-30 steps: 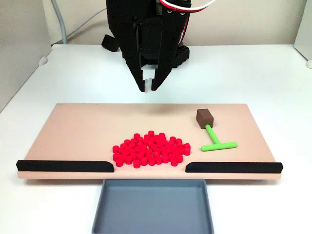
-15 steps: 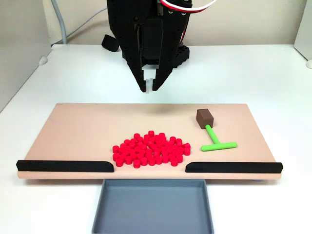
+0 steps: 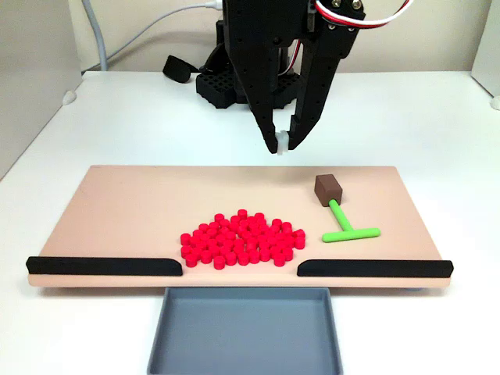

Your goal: Grasp a green tool by the dark brown handle.

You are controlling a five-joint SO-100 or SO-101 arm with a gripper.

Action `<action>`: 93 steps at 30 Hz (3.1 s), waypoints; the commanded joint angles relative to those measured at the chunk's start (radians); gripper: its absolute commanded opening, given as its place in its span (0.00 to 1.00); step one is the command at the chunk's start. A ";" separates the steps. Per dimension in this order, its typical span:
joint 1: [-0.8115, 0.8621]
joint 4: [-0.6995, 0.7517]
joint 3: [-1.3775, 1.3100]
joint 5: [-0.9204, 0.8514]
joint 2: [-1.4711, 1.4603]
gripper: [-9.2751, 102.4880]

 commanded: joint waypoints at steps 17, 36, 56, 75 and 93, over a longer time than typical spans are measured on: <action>-0.083 -0.055 -0.023 0.009 -0.043 0.14; -0.055 -0.055 -0.017 0.060 -0.054 0.27; -0.061 -0.077 -0.021 0.054 -0.109 0.26; -0.083 -0.103 -0.025 0.058 -0.120 0.24; -0.094 -0.107 -0.025 0.028 -0.121 0.20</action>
